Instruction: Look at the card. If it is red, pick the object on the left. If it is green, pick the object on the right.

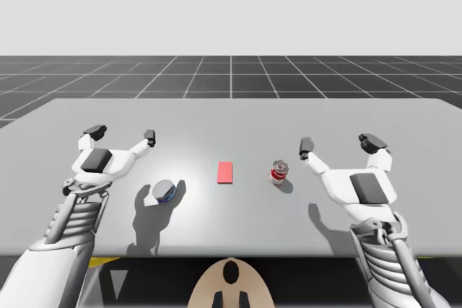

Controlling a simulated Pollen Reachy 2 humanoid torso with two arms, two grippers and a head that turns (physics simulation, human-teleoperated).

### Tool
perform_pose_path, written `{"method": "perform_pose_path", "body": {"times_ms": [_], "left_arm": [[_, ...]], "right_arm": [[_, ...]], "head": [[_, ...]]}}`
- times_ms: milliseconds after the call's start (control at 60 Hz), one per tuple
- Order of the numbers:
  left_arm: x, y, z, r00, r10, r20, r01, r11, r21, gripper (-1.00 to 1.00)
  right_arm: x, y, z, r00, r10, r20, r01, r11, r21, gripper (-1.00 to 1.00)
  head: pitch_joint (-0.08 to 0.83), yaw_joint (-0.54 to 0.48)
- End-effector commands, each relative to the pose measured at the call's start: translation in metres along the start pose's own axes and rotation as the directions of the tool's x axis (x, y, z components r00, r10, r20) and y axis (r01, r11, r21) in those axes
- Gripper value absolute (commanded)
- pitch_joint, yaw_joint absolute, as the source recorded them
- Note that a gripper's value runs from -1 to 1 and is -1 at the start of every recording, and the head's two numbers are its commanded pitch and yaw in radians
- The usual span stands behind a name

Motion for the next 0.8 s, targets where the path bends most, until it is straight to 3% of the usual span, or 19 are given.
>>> {"method": "perform_pose_path", "body": {"times_ms": [17, 50, 100, 400, 800], "left_arm": [[0.0, -0.0005, 0.0, 1.0, 0.0, -0.001, 0.0, 1.0, -0.001, -1.0], [-0.0001, -0.0007, -0.0001, 1.0, -0.001, -0.001, 0.001, 1.0, -0.001, -1.0], [-0.0002, -0.0009, -0.0001, 1.0, 0.0, -0.001, 0.0, 1.0, 0.0, -1.0], [-0.0001, -0.0008, 0.0, 1.0, -0.003, -0.006, 0.003, 1.0, -0.003, -1.0], [-0.0015, -0.0006, -0.0014, 1.0, -0.012, -0.012, 0.012, 1.0, -0.009, -1.0]], "right_arm": [[-0.0008, 0.0013, 0.0021, 1.0, 0.003, 0.019, -0.001, 0.994, -0.109, -1.0], [0.0009, 0.0006, 0.002, 1.0, -0.024, 0.012, 0.025, 0.997, -0.067, -1.0], [0.0029, 0.0003, 0.0013, 0.999, -0.031, 0.029, 0.033, 0.997, -0.065, -1.0], [-0.0013, 0.0014, -0.0007, 1.0, 0.003, 0.013, -0.002, 0.998, -0.061, -1.0], [-0.0054, 0.0032, -0.0012, 1.0, 0.007, -0.005, -0.007, 0.999, -0.044, -1.0]], "head": [[0.012, 0.0], [0.014, 0.0], [0.028, 0.0], [0.259, 0.0], [0.567, 0.03]]}}
